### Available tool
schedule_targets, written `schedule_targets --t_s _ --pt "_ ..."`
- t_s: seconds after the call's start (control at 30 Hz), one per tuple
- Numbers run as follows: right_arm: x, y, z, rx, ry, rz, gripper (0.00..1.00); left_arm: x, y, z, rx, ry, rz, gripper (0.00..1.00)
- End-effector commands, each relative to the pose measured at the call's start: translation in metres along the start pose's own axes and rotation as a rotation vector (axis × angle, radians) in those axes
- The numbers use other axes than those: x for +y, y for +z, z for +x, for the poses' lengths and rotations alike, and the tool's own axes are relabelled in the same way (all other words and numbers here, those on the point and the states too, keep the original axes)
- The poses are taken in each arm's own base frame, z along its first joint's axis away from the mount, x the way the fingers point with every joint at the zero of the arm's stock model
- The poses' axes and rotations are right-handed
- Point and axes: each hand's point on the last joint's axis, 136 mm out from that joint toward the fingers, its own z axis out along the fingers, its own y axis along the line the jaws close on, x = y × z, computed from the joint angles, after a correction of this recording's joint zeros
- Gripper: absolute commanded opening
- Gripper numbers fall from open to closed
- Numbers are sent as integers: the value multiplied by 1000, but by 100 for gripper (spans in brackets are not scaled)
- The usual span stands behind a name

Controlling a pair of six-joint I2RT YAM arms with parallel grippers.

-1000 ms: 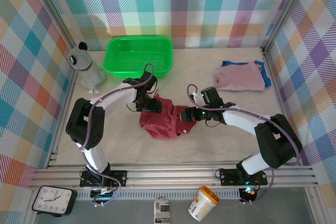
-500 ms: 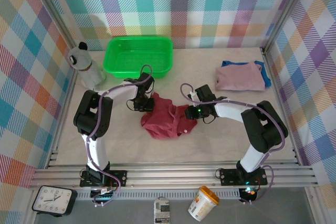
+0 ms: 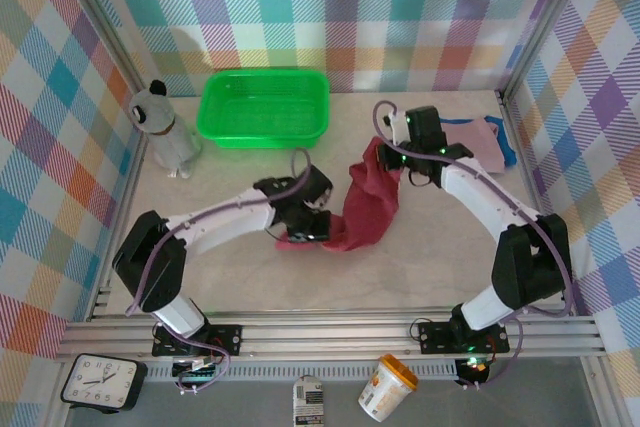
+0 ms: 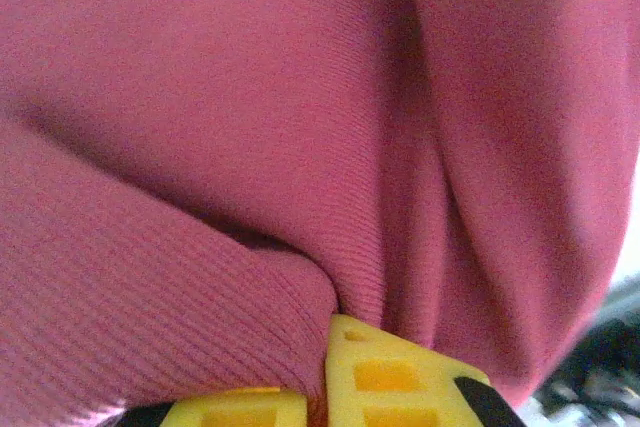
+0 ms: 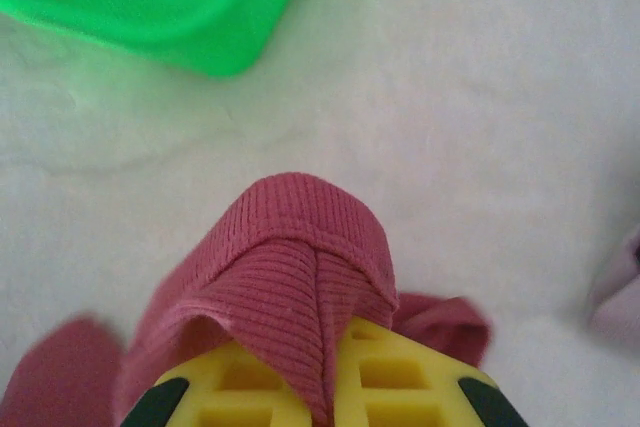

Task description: Fold and stack the tank tops

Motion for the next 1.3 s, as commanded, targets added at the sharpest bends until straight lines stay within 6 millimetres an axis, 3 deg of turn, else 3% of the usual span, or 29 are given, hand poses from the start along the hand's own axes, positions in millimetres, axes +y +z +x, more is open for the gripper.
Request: schedule_targets --t_s 0.0,0.03,0.1,0.17,0.23,0.3,0.47,0.6,0.63,0.73,1.0,1.13,1.27 --pt "20 18 -17 4 -97 -111 2 -64 10 22 29 -192 208 11" --pt "26 23 -25 -6 -96 -148 2 -85 12 26 44 -191 265 13" --pt "37 36 -33 7 -83 -232 3 -99 14 24 52 -188 276 22" --pt "52 47 -34 32 -58 -327 4 -86 14 13 -1 -184 209 25" --pt "71 56 -28 53 -63 -411 7 -82 16 0 -16 -214 226 35" --pt "86 63 -19 87 -77 -454 14 -78 17 -5 -11 -201 210 38" --pt "72 52 -9 104 -44 -402 42 -31 4 -8 -41 -54 -27 48" --pt "38 29 11 159 63 -265 54 12 12 2 0 89 -195 50" --pt "30 21 20 181 115 -244 56 21 19 8 37 91 -205 51" --pt "23 -3 56 235 220 -188 59 23 36 14 71 92 -173 51" --pt "40 -42 158 354 496 -206 60 -24 49 5 82 146 -13 48" --pt "54 -57 186 388 529 -243 58 -18 65 18 142 163 -40 44" --pt "60 -63 213 462 549 -232 58 -4 69 8 122 212 -135 43"
